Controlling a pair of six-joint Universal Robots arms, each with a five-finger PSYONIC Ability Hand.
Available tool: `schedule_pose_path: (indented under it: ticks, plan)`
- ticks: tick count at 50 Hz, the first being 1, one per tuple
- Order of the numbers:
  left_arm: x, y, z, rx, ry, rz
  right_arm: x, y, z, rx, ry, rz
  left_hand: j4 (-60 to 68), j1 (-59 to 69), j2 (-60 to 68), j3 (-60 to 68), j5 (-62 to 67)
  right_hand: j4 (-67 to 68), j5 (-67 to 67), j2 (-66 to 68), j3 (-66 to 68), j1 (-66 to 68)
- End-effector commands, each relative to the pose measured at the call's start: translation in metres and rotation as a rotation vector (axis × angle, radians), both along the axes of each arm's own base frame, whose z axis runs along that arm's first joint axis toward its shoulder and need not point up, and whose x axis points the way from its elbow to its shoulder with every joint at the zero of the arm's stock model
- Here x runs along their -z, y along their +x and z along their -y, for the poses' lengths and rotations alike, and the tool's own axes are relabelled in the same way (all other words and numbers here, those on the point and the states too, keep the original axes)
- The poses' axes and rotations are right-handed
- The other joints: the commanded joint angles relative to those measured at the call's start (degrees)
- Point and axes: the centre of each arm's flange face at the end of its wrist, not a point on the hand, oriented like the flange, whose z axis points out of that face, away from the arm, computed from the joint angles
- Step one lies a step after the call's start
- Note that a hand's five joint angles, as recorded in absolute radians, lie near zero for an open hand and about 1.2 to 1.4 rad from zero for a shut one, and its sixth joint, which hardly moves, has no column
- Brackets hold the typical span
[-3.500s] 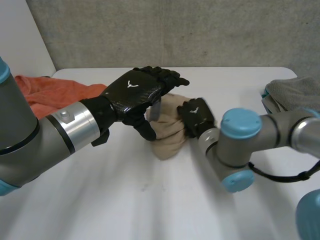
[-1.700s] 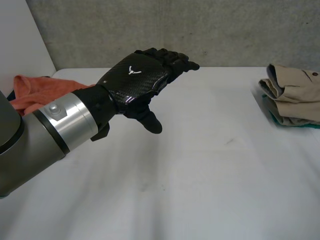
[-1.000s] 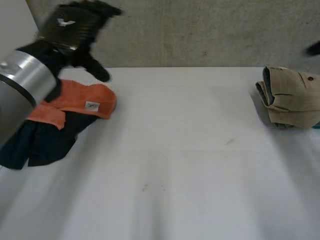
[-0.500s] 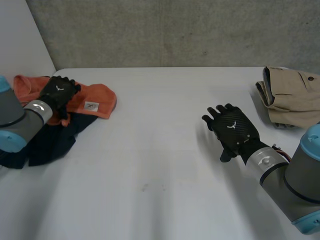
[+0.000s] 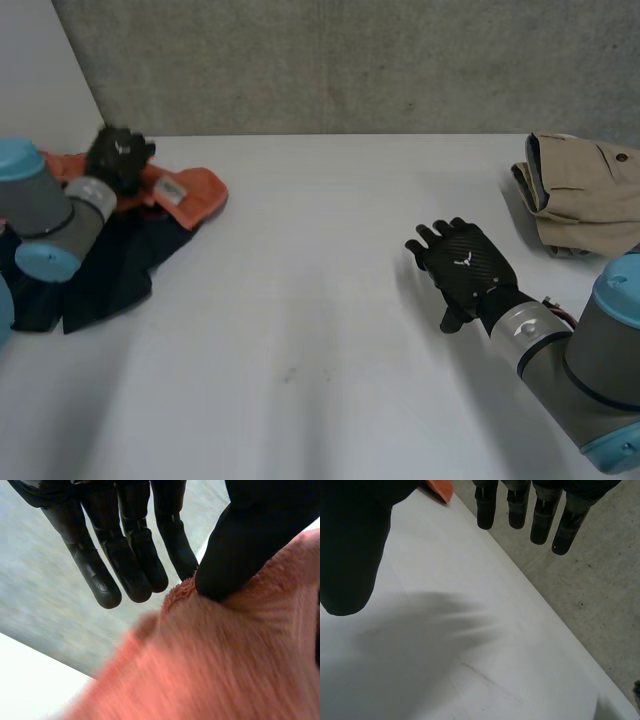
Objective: Fold the laundry.
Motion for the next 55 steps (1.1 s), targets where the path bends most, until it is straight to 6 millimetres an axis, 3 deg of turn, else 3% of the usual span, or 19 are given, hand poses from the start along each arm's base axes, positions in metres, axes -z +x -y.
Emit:
schedule_pose_path:
  ticks: [1, 3, 4, 7, 9, 11, 12, 15, 16, 18, 21, 22, 23, 25, 33, 38, 40, 47, 55]
  plan:
    - [-0.102, -0.051, -0.044, 0.056, -0.216, -0.111, -0.004, -0.001, 0.004, 0.022, -0.014, 0.011, 11.53, 17.45, 11.84, 12.00, 15.88, -3.21, -3.80, -2.52, -1.88, -1.30]
    - [-0.120, -0.069, -0.068, 0.109, -0.219, -0.174, -0.007, -0.002, 0.008, 0.039, -0.022, 0.019, 11.53, 17.45, 11.84, 12.00, 15.88, -3.21, -3.80, -2.52, -1.88, -1.30]
    - [-0.135, -0.085, -0.095, 0.167, -0.198, -0.245, -0.010, -0.004, 0.011, 0.062, -0.035, 0.022, 11.53, 17.45, 11.84, 12.00, 15.88, -3.21, -3.80, -2.52, -1.88, -1.30]
    - [-0.146, -0.101, -0.131, 0.236, -0.145, -0.327, -0.016, -0.007, 0.018, 0.102, -0.054, 0.026, 11.53, 17.45, 11.84, 12.00, 15.88, -3.21, -3.80, -2.52, -1.88, -1.30]
    - [-0.149, -0.112, -0.170, 0.298, -0.075, -0.394, -0.028, -0.010, 0.026, 0.145, -0.083, 0.042, 11.53, 17.45, 11.84, 12.00, 15.88, -3.21, -3.80, -2.52, -1.88, -1.30]
    - [-0.144, -0.122, -0.196, 0.346, -0.017, -0.423, -0.039, -0.014, 0.031, 0.180, -0.110, 0.064, 11.53, 17.45, 11.84, 12.00, 15.88, -3.21, -3.80, -2.52, -1.88, -1.30]
    - [-0.130, -0.135, -0.222, 0.394, 0.059, -0.439, -0.050, -0.019, 0.036, 0.213, -0.134, 0.087, 11.53, 17.45, 11.84, 12.00, 15.88, -3.21, -3.80, -2.52, -1.88, -1.30]
    - [-0.106, -0.156, -0.262, 0.477, 0.175, -0.442, -0.063, -0.026, 0.041, 0.246, -0.153, 0.126, 11.53, 17.45, 11.84, 12.00, 15.88, -3.21, -3.80, -2.52, -1.88, -1.30]
    - [-0.093, -0.169, -0.290, 0.540, 0.242, -0.432, -0.065, -0.026, 0.042, 0.246, -0.151, 0.132, 11.53, 17.45, 11.84, 12.00, 15.88, -3.21, -3.80, -2.52, -1.88, -1.30]
    - [-0.083, -0.179, -0.315, 0.595, 0.282, -0.415, -0.067, -0.026, 0.042, 0.248, -0.144, 0.134, 11.53, 17.45, 11.84, 12.00, 15.88, -3.21, -3.80, -2.52, -1.88, -1.30]
    - [-0.080, -0.188, -0.337, 0.643, 0.300, -0.408, -0.069, -0.026, 0.042, 0.248, -0.121, 0.128, -10.75, -4.83, -10.44, -10.28, -6.40, -3.21, -3.80, -2.52, -1.88, -1.30]
    - [-0.080, -0.188, -0.336, 0.639, 0.296, -0.409, -0.069, -0.027, 0.042, 0.251, -0.117, 0.126, -18.15, -12.23, -17.84, -17.68, -13.80, -3.21, -3.80, -2.52, -1.88, -1.30]
    - [-0.087, -0.186, -0.329, 0.628, 0.274, -0.426, -0.068, -0.027, 0.041, 0.252, -0.109, 0.123, -36.88, -30.95, -36.56, -36.40, -32.52, -3.21, -3.80, -2.52, -1.88, -1.30]
    - [-0.096, -0.180, -0.312, 0.578, 0.232, -0.453, -0.068, -0.027, 0.040, 0.251, -0.099, 0.119, -52.81, -46.89, -52.50, -52.34, -48.46, -3.21, -3.80, -2.52, -1.88, -1.30]
    - [-0.124, -0.106, -0.197, 0.170, 0.009, -0.454, -0.061, -0.026, 0.034, 0.246, -0.070, 0.104, -52.71, -46.79, -52.40, -52.24, -48.36, -3.21, -3.80, -2.52, -1.88, -1.30]
    - [-0.087, -0.036, -0.112, -0.081, -0.057, -0.167, -0.058, -0.024, 0.032, 0.238, -0.059, 0.101, -51.87, -45.95, -51.56, -51.40, -47.52, -3.21, -3.80, -2.52, -1.88, -1.30]
    - [-0.077, -0.025, -0.094, -0.110, -0.060, -0.082, -0.058, -0.024, 0.032, 0.238, -0.060, 0.097, -49.86, -43.94, -49.55, -49.39, -45.51, -3.21, -3.80, -2.52, -1.88, -1.30]
    - [-0.016, -0.014, -0.051, -0.016, 0.135, 0.076, -0.049, -0.024, 0.032, 0.236, -0.040, 0.080, -46.65, -40.73, -46.34, -46.18, -42.30, -3.21, -3.80, -2.52, -1.88, -1.30]
    - [-0.002, 0.001, -0.016, -0.036, 0.107, 0.074, -0.042, -0.025, 0.030, 0.233, -0.022, 0.068, -33.72, -27.80, -33.41, -33.25, -29.37, -3.21, -3.80, -2.52, -1.88, -1.30]
